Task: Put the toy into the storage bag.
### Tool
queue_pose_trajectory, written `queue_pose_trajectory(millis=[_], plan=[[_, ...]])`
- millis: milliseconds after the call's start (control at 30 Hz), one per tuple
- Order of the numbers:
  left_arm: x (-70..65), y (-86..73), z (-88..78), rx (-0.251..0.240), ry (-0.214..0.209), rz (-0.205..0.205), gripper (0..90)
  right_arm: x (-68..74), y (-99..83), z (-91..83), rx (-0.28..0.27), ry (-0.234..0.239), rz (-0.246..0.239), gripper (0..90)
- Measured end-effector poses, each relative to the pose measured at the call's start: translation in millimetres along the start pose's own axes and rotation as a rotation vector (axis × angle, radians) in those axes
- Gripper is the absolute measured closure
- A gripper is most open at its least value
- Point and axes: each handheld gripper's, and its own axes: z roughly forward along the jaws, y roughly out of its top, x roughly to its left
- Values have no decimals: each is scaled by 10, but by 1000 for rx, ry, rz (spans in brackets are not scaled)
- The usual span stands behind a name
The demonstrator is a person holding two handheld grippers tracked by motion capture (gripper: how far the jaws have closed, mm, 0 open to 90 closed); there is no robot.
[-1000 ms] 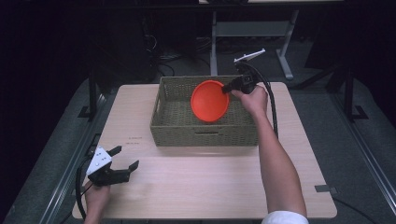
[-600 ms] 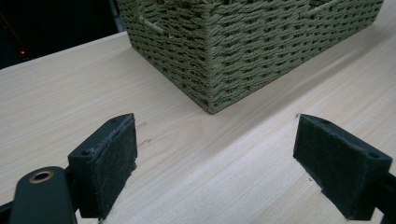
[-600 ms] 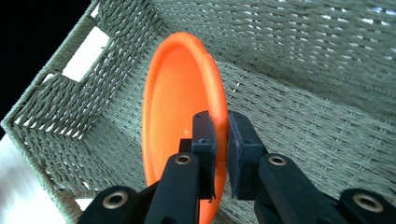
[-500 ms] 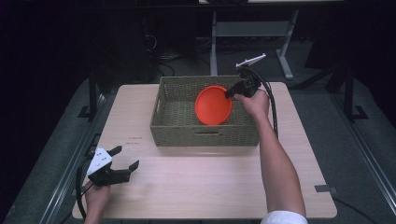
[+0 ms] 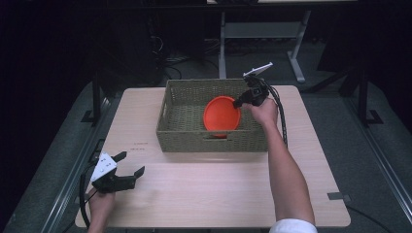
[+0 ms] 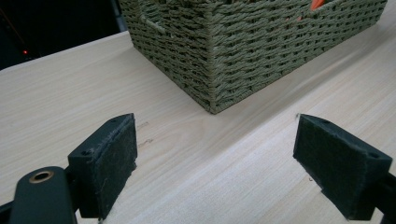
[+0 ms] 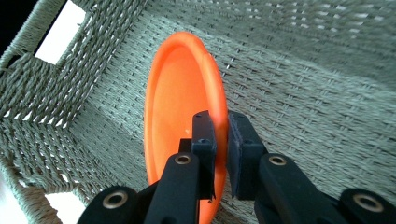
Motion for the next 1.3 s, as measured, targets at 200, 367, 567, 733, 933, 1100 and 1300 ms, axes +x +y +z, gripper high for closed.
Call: queue_pose_trajectory(millis=[200, 367, 567, 733, 933, 1100, 1300], plan=[[0, -2, 7, 1, 1, -2, 130, -46, -16, 83, 24, 2, 22, 819], [7, -2, 4, 3, 2, 1, 130, -98, -26, 162, 49, -7, 31, 818], [9, -5, -13, 2, -1, 1, 130, -105, -17, 192, 62, -20, 58, 814], [7, -5, -11, 5, 0, 4, 130, -131, -20, 188, 72, 0, 80, 746], [-4, -4, -7, 3, 0, 3, 130, -121, -26, 216, 104, -33, 84, 662], [1, -1, -11, 2, 2, 5, 130, -92, -21, 200, 100, -57, 86, 618], [-5, -1, -7, 5, -3, 4, 130, -92, -30, 121, 76, -23, 90, 609]])
